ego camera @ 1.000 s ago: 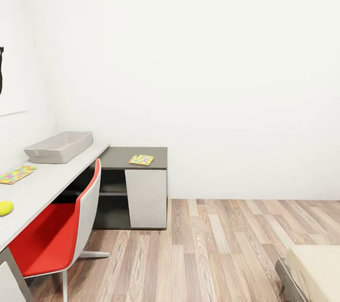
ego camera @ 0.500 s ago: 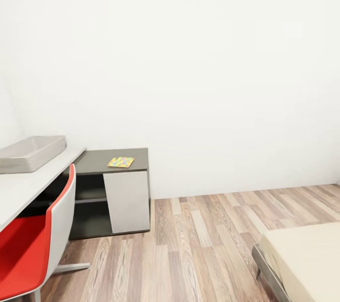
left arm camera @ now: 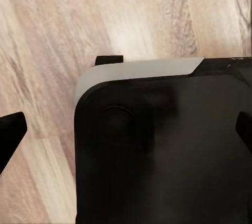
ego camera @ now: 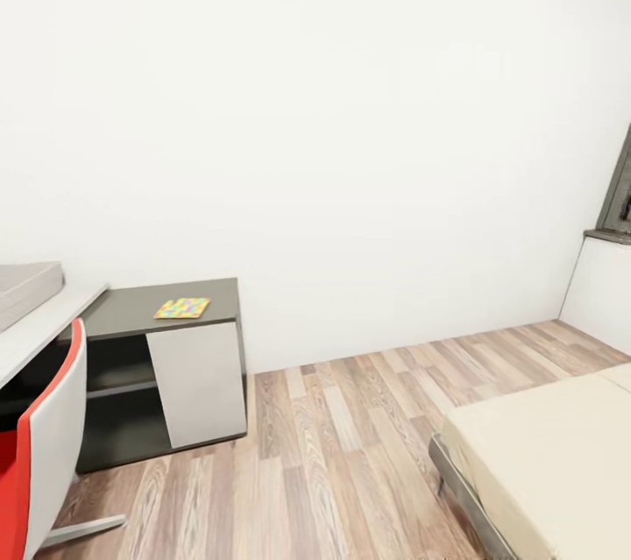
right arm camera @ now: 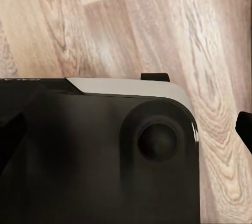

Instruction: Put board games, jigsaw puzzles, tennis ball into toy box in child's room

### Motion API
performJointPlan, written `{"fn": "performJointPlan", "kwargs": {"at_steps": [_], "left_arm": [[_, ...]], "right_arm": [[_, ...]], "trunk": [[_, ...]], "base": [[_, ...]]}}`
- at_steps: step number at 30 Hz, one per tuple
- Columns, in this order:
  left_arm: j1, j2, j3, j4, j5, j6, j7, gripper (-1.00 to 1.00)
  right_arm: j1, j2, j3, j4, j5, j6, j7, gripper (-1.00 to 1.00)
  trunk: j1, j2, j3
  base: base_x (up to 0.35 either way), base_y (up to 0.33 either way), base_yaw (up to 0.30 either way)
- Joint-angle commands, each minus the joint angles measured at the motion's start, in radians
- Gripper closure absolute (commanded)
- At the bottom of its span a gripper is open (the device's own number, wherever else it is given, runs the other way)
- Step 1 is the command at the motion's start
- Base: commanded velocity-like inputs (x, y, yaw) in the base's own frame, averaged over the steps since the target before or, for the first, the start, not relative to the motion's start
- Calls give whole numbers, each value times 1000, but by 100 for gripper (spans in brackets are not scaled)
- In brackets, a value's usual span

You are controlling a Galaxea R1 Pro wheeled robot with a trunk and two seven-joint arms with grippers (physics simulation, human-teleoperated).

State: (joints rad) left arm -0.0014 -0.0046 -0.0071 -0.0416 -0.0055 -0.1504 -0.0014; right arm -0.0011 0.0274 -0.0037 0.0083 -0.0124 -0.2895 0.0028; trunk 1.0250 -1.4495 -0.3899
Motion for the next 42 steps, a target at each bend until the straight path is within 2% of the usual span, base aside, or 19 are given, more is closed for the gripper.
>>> {"fn": "performJointPlan", "kwargs": {"at_steps": [1, 42], "left_arm": [[0, 0, -1, 0, 0, -3, 0, -100], [0, 0, 8, 0, 1, -3, 0, -100]], "right_arm": [[0, 0, 0, 1, -1, -4, 0, -100], [0, 0, 0, 1, -1, -5, 0, -100]], "trunk": [[0, 0, -1], [0, 0, -1]], "base": [[0, 0, -285], [0, 0, -285]]}}
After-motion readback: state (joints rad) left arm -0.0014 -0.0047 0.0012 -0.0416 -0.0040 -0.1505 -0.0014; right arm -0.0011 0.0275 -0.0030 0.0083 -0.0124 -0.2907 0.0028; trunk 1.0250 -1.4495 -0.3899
